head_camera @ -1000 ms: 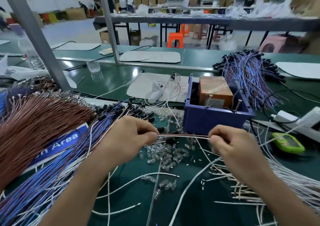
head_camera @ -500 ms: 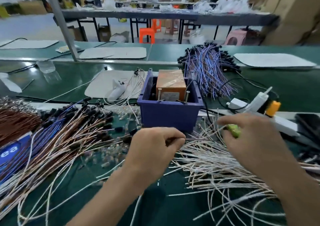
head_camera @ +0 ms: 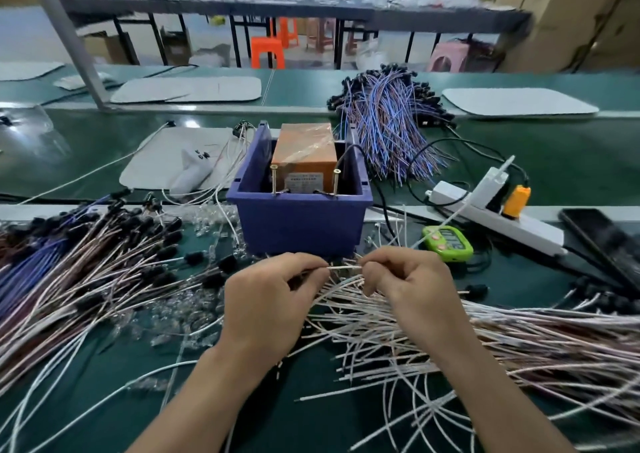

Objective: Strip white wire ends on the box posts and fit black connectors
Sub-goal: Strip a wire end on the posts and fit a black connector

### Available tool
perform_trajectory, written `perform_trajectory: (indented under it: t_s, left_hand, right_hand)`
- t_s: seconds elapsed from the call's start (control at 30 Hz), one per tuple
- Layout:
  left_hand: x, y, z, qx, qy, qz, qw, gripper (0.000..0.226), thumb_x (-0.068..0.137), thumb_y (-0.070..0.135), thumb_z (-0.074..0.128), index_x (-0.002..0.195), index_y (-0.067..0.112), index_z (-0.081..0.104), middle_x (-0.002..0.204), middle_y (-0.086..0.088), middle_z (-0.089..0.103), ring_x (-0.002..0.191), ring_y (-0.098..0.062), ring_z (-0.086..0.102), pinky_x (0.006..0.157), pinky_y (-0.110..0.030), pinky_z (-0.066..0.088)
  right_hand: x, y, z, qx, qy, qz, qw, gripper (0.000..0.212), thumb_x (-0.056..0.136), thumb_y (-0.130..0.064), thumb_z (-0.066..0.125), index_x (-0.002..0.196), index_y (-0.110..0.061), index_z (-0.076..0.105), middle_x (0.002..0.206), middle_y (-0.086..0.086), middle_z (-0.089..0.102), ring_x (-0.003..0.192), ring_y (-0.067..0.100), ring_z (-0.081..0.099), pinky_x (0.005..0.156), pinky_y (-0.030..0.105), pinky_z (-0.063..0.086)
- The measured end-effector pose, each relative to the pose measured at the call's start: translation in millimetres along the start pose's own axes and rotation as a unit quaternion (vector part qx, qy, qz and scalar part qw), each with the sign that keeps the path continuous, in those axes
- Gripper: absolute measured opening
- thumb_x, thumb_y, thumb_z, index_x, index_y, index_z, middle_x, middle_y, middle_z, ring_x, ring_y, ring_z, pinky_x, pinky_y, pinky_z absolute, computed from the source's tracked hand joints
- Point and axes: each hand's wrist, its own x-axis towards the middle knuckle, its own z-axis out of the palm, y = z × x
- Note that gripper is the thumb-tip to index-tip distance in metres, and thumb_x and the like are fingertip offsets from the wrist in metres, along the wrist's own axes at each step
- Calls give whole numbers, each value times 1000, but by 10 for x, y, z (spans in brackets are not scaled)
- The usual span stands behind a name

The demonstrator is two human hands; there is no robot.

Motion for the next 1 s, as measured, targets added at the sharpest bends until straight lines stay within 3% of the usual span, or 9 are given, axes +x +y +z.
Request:
perform_trajectory:
  t_s: [0.1, 0.17, 0.27, 0.33, 0.57, 0.7, 0.83, 0.9, 1.0]
  left_hand:
    - [-18, -32, -16, 47, 21, 22, 998, 12, 82, 34, 75, 90, 28, 83, 87, 18, 78, 96, -2, 65, 84, -2, 39]
    - [-28, -45, -13, 74, 26, 60, 995, 11, 82, 32, 75, 88, 27, 83, 85, 16, 78, 87, -4, 68, 79, -9, 44]
    - [-46, -13, 8, 73, 21, 110, 991, 9, 84, 31, 75, 86, 27, 82, 82, 15, 77, 74, -3, 69, 70, -24, 53]
    - [-69, 35, 38, 50, 14, 137, 989, 7, 87, 29, 75, 86, 26, 81, 79, 14, 75, 71, -6, 67, 65, -30, 54]
    - [-94, 121, 28, -28, 21, 129, 991, 16, 91, 36, 73, 91, 23, 82, 84, 14, 77, 73, -3, 68, 66, -30, 54]
    - [-41, 83, -114, -69, 14, 62, 996, 16, 86, 44, 76, 92, 30, 80, 90, 22, 76, 82, 4, 70, 74, -23, 54]
    - [89, -42, -294, -59, 79, -55, 994, 17, 84, 31, 83, 97, 39, 77, 87, 33, 71, 77, 7, 69, 73, -14, 53]
    - [143, -70, -336, -99, 106, -129, 981, 20, 81, 22, 87, 79, 40, 78, 78, 28, 73, 70, 6, 69, 66, -10, 52]
    - [193, -48, -352, -216, 114, -234, 941, 19, 79, 15, 87, 71, 31, 81, 68, 11, 75, 59, -4, 68, 59, -15, 52]
  right_hand:
    - [-30, 35, 6, 16, 35, 10, 999, 18, 94, -18, 70, 83, -31, 77, 72, 0, 73, 68, 28, 65, 66, 46, 53]
    - [-62, 62, 14, -22, 73, -11, 997, 15, 94, -20, 72, 87, -32, 79, 80, -7, 74, 76, 18, 67, 72, 39, 56]
    - [-90, 15, 64, -159, 123, -112, 973, 11, 95, -23, 70, 99, -24, 80, 100, -12, 72, 102, 13, 62, 95, 35, 50]
    - [-109, -16, 159, -223, 128, -196, 946, 12, 94, -22, 67, 98, -19, 79, 99, -9, 73, 101, 11, 59, 100, 27, 41]
    - [-175, -22, 273, -81, 25, -146, 986, 17, 105, -32, 46, 94, -30, 59, 81, -10, 62, 74, 15, 60, 67, 34, 48]
    - [-189, -18, 220, -107, 32, -140, 984, 18, 105, -35, 46, 90, -30, 56, 76, -7, 58, 71, 14, 53, 61, 38, 43]
    - [-168, -15, 90, -125, 61, -135, 981, 18, 103, -32, 49, 86, -29, 55, 72, -11, 55, 68, 12, 47, 58, 30, 35]
    - [-163, -3, 66, -120, 55, -124, 983, 19, 104, -27, 52, 85, -29, 56, 71, -11, 55, 68, 12, 47, 58, 31, 34]
    - [-168, 7, 85, -114, 40, -107, 987, 23, 104, -21, 57, 83, -31, 57, 70, -10, 56, 72, 15, 48, 61, 33, 36]
